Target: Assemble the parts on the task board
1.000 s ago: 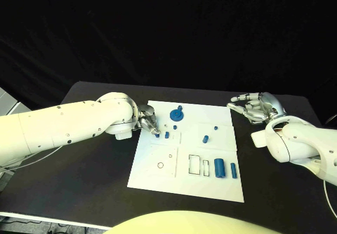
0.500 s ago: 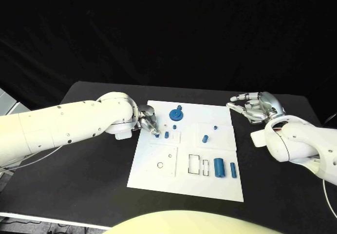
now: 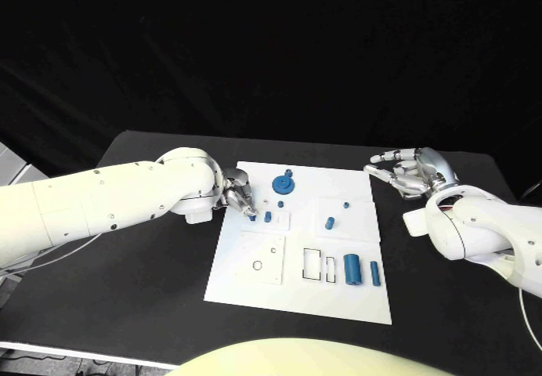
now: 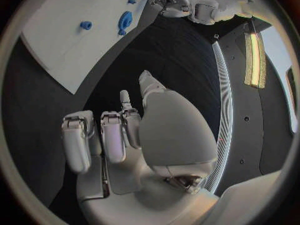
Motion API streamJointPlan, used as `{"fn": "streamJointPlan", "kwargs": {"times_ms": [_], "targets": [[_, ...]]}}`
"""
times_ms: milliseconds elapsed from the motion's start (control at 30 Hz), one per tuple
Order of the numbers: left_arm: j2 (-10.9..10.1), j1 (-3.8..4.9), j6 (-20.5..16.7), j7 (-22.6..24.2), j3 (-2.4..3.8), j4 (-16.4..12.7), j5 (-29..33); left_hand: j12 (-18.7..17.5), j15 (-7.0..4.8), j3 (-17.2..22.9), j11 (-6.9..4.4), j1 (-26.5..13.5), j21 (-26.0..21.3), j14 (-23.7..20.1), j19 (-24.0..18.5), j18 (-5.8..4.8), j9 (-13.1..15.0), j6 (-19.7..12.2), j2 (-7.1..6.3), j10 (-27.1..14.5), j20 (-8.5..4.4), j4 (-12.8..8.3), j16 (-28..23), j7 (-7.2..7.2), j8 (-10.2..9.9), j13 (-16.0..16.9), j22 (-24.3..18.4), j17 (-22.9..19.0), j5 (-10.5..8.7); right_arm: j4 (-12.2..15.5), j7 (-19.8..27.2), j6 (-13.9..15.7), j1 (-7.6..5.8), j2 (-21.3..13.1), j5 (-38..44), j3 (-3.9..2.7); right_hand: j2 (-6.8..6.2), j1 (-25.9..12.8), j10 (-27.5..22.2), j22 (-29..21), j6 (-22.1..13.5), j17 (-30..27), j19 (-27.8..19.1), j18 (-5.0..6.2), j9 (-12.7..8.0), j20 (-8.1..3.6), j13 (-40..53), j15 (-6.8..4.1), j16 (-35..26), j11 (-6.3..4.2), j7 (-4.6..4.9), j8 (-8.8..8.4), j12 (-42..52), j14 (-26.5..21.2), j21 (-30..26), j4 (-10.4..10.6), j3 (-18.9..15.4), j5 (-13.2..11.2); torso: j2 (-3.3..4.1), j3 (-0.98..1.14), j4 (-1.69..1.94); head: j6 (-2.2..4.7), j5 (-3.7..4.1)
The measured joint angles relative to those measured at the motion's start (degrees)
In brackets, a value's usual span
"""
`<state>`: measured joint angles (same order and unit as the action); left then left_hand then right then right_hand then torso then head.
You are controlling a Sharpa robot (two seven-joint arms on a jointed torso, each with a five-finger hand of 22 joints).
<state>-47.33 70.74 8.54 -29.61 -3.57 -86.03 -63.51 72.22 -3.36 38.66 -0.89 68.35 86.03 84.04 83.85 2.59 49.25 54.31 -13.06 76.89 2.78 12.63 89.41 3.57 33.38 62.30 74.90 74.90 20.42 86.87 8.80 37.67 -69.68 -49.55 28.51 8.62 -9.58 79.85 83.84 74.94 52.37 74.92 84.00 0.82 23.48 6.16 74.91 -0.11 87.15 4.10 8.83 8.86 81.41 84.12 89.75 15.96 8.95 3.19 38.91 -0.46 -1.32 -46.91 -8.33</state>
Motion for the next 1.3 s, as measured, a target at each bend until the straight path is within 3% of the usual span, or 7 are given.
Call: {"fn": "streamJointPlan", "kwargs": {"times_ms": [1300], "targets": [[0.27,-0.45,0.44,0.09,0.08,-0.05,-1.8,0.99,-0.41,-0.16,-0.22,-0.71,0.0,0.0,0.0,0.0,-0.22,1.15,-0.11,1.45,0.0,-0.16,0.22,-0.48,0.0,1.71,0.05,0.03,1.78,-0.07,0.0,-0.16,0.06,0.01,0.0,0.0,0.0,0.0,0.0,-0.02,-0.16,0.03,0.0,0.0,0.07,0.0,-0.01,0.0,0.0,0.0,0.16,0.23,0.0,0.0,0.0,0.01,-0.33,0.0,-0.01,0.02,-0.05,-0.2,-0.12]]}}
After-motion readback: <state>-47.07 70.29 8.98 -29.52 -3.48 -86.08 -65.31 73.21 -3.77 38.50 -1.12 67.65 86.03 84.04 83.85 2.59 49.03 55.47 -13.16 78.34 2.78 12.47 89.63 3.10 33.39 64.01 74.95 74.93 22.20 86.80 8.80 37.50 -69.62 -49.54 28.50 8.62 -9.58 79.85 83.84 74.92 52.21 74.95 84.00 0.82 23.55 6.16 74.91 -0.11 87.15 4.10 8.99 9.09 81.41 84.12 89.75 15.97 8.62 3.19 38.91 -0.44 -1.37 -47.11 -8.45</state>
